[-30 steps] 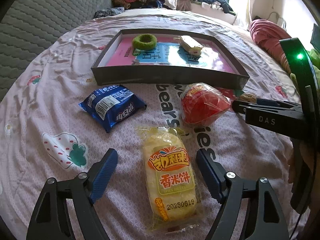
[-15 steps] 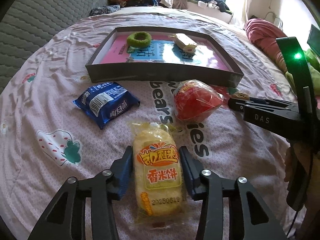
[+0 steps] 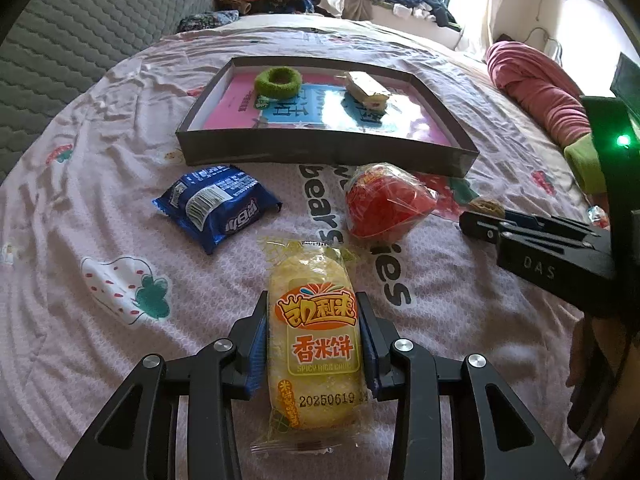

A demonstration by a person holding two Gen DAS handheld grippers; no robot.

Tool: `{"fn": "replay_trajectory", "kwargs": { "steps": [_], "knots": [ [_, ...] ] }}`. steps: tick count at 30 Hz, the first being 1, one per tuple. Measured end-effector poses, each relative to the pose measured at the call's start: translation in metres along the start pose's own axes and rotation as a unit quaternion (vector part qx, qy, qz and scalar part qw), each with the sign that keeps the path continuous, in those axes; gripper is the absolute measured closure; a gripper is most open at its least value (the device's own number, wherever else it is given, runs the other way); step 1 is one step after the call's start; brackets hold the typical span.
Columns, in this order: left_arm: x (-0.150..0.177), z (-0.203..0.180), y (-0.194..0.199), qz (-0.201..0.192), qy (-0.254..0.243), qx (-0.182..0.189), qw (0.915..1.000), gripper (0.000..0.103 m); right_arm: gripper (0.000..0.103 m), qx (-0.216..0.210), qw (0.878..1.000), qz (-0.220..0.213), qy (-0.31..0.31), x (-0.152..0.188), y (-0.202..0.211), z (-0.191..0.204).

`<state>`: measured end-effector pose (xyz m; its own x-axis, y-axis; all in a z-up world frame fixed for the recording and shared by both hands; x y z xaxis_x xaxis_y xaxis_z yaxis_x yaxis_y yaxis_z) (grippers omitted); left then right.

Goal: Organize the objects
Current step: 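Lift the rice cake pack and walnut and carry both toward the tray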

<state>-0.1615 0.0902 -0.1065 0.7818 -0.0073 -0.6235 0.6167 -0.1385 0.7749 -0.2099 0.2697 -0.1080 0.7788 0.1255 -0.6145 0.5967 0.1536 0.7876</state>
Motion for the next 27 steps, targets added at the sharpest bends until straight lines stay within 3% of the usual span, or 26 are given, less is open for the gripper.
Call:
{"fn": "replay_trajectory", "kwargs": {
  "steps": [27],
  "knots": [
    [-0.006,0.007,0.075,-0.033,0.006,0.013,0.9994,0.063,0.070,-0.012,0.999,-0.031,0.000,0.027,0.094,0.050]
  ]
}}
Point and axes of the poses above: each gripper's, at about its wrist camera, not at the fingertips, and y roughly against the way its jaws point, z to its left, x to its underside, the point moved 5 cm from there along -y, roughly the way its jaws point, and after that the axes turned 4 degrees about -z, right-handed, at the moved point
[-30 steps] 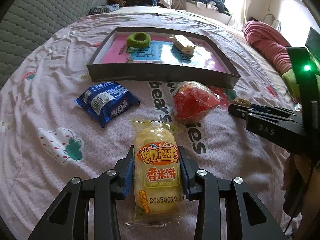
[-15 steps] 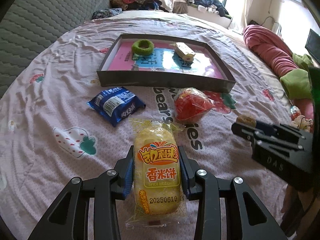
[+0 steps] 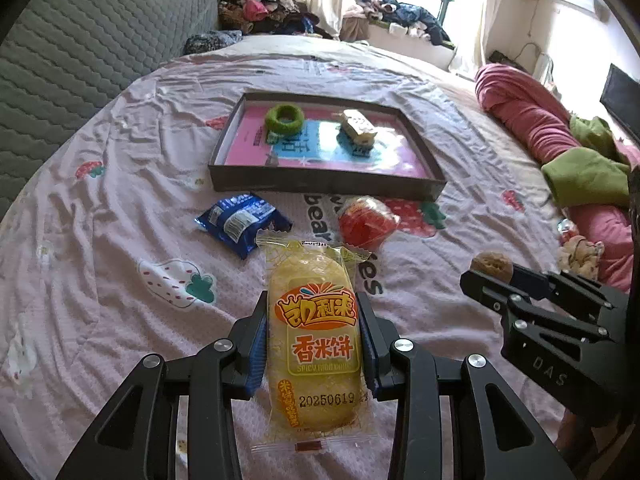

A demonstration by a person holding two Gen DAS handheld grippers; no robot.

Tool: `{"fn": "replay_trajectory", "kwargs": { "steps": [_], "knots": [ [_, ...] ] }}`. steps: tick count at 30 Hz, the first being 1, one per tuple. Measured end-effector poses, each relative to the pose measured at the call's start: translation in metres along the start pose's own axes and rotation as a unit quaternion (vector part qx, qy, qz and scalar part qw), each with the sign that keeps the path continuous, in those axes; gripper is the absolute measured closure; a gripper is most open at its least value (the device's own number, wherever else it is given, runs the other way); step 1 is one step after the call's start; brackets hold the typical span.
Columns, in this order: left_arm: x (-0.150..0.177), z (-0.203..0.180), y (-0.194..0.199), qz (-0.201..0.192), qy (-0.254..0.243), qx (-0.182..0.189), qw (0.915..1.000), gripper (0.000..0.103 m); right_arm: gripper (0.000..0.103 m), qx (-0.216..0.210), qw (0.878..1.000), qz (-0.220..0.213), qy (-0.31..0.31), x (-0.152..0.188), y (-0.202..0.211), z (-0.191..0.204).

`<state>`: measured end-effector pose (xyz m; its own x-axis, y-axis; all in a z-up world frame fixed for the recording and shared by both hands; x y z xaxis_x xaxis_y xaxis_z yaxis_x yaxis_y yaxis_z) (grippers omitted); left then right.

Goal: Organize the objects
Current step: 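Lift the rice cake pack and walnut and carry both toward the tray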

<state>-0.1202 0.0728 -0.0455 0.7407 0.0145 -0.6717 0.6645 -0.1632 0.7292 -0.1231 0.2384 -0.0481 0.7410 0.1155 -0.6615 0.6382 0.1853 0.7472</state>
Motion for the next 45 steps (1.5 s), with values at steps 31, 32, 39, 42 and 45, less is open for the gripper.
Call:
{"fn": "replay_trajectory", "kwargs": {
  "steps": [31,32,39,42,45],
  "knots": [
    [-0.025,-0.002,0.095,-0.057,-0.016,0.009,0.9982,0.063,0.070,0.011,0.997,-0.076,0.020,-0.023,0.111,0.040],
    [-0.027,-0.003,0.095,-0.057,-0.016,0.008,0.9982,0.063,0.070,0.012,0.997,-0.077,0.020,-0.024,0.113,0.040],
    [-0.043,-0.001,0.104,-0.070,-0.017,0.009,0.9974,0.063,0.070,0.015,0.996,-0.089,0.019,-0.035,0.123,0.041],
    [-0.050,0.002,0.106,-0.073,-0.016,0.009,0.9972,0.063,0.070,0.015,0.995,-0.094,0.020,-0.041,0.125,0.043],
    [-0.057,0.003,0.107,-0.076,-0.016,0.007,0.9970,0.063,0.070,0.015,0.995,-0.099,0.021,-0.049,0.127,0.045]
  ]
}}
Point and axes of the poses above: each gripper's, at about its wrist camera, not at the fingertips, and y roughly against the way its jaws point, z to its left, x to its underside, the point moved 5 cm from there along -y, roughly the way its jaws point, and after that the axes turned 4 degrees about -z, right-handed, at the moved point
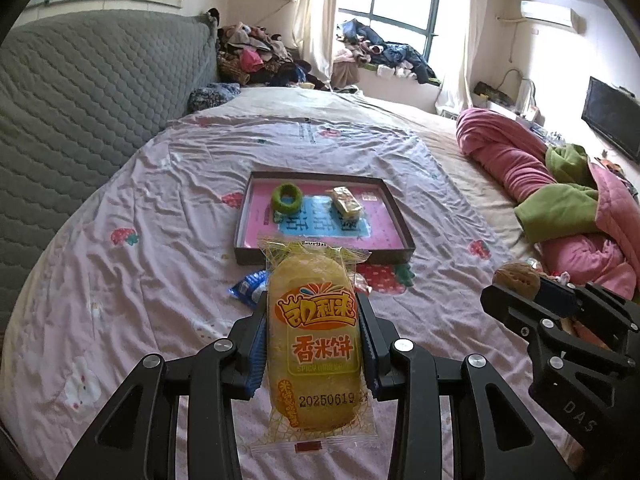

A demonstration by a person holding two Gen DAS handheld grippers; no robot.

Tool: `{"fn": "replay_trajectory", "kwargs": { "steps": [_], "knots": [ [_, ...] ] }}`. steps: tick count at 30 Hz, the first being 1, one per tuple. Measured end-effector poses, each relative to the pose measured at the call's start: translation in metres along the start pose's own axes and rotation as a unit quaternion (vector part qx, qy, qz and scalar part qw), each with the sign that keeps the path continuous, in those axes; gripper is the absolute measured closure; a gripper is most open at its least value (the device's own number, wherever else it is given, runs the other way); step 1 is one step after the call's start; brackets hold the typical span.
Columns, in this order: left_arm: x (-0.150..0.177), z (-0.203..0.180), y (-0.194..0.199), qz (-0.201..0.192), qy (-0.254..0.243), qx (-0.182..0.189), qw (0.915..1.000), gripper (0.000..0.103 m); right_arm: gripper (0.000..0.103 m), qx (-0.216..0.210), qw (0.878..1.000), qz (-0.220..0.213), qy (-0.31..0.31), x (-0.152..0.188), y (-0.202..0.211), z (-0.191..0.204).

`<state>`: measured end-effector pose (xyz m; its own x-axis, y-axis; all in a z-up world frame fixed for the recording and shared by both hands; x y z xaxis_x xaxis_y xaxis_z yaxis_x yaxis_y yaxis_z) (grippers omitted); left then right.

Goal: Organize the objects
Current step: 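Lift the rice cake pack and walnut and carry both toward the tray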

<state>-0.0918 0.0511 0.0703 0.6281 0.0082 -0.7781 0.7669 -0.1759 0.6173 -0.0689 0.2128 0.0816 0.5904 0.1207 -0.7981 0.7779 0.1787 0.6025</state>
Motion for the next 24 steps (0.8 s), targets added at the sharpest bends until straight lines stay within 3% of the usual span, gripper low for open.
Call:
{"fn": "replay_trajectory", "kwargs": {
  "steps": [24],
  "knots": [
    [-0.064,0.010,-0.037,-0.024,-0.012,-0.013,0.9996,0.063,0.070,-0.007,0.999,-0.037,0.020,-0.068,-0.029,0.005]
  ]
}}
Point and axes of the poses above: each gripper's, at about its wrist camera, not at the fingertips, and y roughly against the way its jaws point, z to its left, x to its underside, the point moved 5 cm from there along -y, roughly the way its jaws point, and after that the axes turned 4 degrees about -z, right-handed, at the moved point
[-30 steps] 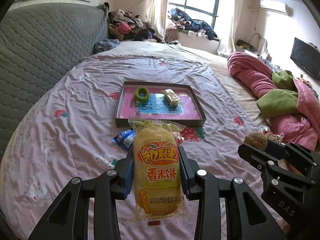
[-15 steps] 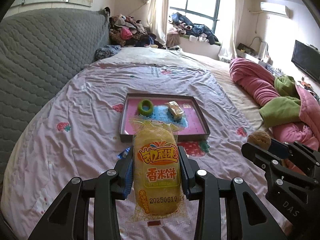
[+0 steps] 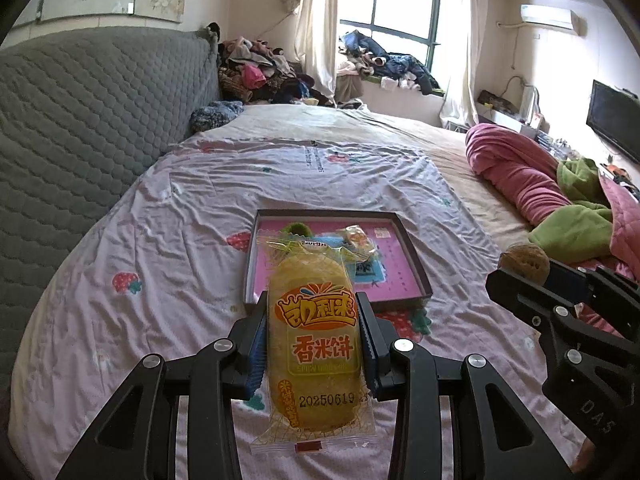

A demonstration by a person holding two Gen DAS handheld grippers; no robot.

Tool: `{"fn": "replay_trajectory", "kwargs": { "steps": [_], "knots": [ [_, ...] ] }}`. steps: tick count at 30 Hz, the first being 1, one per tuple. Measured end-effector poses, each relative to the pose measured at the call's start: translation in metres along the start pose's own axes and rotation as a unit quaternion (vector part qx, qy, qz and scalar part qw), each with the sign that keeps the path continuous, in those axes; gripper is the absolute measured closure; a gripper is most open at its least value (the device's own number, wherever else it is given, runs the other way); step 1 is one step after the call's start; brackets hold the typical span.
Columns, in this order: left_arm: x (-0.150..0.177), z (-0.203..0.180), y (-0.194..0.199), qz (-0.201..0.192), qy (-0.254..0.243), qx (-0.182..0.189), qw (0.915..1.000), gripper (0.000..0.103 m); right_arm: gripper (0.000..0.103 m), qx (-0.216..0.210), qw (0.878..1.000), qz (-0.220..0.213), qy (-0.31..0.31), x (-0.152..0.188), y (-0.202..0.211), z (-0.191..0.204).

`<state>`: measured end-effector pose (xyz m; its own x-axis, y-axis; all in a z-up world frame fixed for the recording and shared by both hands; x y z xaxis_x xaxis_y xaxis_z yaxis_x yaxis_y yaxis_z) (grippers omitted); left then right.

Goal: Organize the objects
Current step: 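Lift the rice cake pack and walnut and carry both toward the tray, then lower the held rice cake pack and walnut onto the pink book in the tray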

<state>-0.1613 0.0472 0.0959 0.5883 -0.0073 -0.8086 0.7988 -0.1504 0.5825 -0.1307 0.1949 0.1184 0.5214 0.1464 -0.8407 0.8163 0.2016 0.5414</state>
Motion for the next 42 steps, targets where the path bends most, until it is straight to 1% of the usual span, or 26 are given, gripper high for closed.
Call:
{"fn": "replay_trajectory", "kwargs": {
  "steps": [11,16,22,27,33,42],
  "knots": [
    [-0.028,0.005,-0.029,-0.006,-0.002,-0.004,1.0000,0.063,0.070,-0.003,1.000,-0.014,0.005,-0.025,-0.024,-0.007],
    [-0.044,0.001,-0.040,-0.014,-0.004,-0.003,0.9999,0.063,0.070,-0.003,1.000,-0.015,0.008,-0.033,-0.037,-0.010],
    [-0.054,-0.003,-0.058,-0.015,-0.006,-0.003,0.9999,0.063,0.070,-0.003,1.000,-0.013,0.005,-0.037,-0.054,-0.017],
    [-0.057,-0.008,-0.077,-0.011,-0.012,-0.003,0.9999,0.063,0.070,-0.004,1.000,-0.011,0.005,-0.038,-0.070,-0.020],
    [-0.059,-0.004,-0.107,-0.005,-0.009,-0.005,0.9999,0.063,0.070,-0.006,1.000,-0.009,0.001,-0.033,-0.091,-0.027],
    [-0.049,0.002,-0.148,0.010,0.008,-0.001,0.9999,0.063,0.070,-0.002,1.000,-0.001,-0.009,-0.024,-0.125,-0.045]
  ]
}}
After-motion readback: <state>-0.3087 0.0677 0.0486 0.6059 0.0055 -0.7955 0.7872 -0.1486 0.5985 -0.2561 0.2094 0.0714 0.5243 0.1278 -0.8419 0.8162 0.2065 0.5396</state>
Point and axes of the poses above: each gripper's, at about its wrist camera, not at the fingertips, and y roughly against the way its jaws point, z to its left, x to its underside, the point moved 5 cm from there along -y, roughly the way its jaws point, and after that the axes turned 4 degrees about -z, right-handed, at the moved point
